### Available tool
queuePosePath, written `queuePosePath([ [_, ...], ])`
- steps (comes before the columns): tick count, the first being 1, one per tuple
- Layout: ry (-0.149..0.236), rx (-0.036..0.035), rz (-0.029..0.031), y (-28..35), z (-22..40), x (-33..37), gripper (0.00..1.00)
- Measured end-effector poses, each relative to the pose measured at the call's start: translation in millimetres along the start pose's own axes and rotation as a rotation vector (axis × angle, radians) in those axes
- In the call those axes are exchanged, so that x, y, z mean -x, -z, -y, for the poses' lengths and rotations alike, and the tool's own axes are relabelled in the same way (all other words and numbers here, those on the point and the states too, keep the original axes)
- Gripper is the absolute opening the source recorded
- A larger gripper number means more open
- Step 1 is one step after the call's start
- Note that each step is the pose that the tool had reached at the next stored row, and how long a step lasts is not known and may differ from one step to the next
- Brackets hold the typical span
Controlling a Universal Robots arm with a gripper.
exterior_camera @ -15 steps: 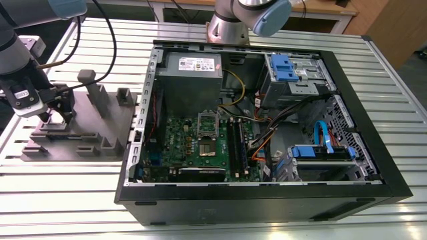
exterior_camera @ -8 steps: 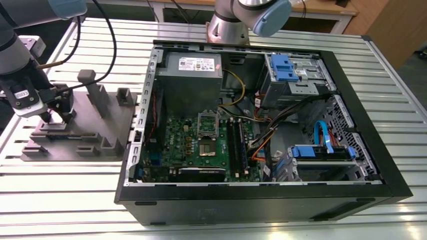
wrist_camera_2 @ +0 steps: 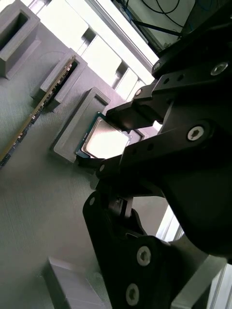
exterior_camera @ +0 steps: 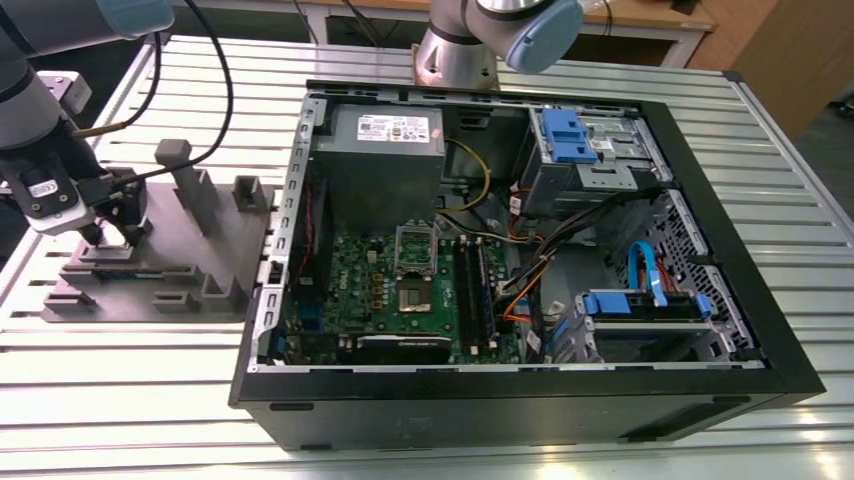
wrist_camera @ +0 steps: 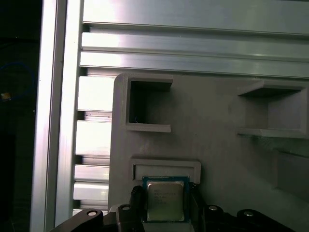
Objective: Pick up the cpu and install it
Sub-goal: 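Pick up the cpu and move it towards the insertion slot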
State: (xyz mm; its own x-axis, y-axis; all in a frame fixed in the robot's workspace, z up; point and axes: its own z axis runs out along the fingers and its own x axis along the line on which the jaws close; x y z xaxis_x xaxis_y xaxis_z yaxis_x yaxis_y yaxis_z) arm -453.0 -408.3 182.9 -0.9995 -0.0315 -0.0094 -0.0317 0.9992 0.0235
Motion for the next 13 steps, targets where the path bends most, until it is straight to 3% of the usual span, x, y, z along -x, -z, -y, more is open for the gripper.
queuePosePath([
  [13, 0.000, -0.0001, -0.0002, 6.4, -0.1, 0.1, 0.47],
])
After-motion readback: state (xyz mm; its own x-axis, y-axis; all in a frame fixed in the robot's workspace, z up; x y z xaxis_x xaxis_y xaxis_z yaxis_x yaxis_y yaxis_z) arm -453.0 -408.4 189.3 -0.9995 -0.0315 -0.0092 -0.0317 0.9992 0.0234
